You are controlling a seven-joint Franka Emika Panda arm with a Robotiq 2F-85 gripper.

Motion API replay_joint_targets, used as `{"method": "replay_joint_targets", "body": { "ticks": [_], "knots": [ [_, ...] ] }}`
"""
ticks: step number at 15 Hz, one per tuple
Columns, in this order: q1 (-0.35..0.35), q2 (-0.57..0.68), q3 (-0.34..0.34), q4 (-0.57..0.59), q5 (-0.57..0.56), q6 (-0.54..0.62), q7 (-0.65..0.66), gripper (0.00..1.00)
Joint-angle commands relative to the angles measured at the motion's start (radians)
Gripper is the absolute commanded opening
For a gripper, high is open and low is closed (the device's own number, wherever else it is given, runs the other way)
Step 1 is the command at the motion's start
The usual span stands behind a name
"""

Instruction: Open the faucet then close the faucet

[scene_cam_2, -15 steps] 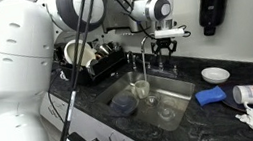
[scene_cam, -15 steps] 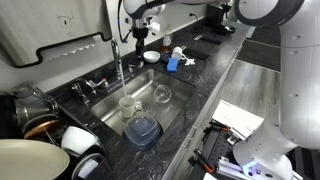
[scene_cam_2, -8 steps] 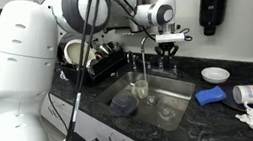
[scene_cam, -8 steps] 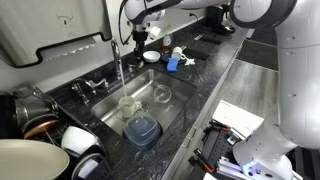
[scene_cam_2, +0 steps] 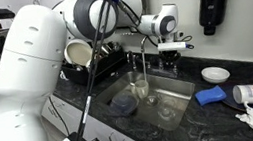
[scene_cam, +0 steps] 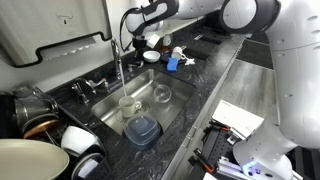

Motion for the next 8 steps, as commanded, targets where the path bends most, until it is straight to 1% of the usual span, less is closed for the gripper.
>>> {"method": "replay_joint_targets", "body": {
  "ticks": [1, 4, 8],
  "knots": [
    [0.032, 0.031, -0.041, 0.012, -0.102, 0.057, 0.086, 0.00],
    [0.088, 0.042, -0.106, 0.006, -0.282, 0.125, 0.203, 0.00],
    [0.154, 0.074, -0.189, 0.017, -0.490, 0.195, 0.363, 0.00]
  ]
}}
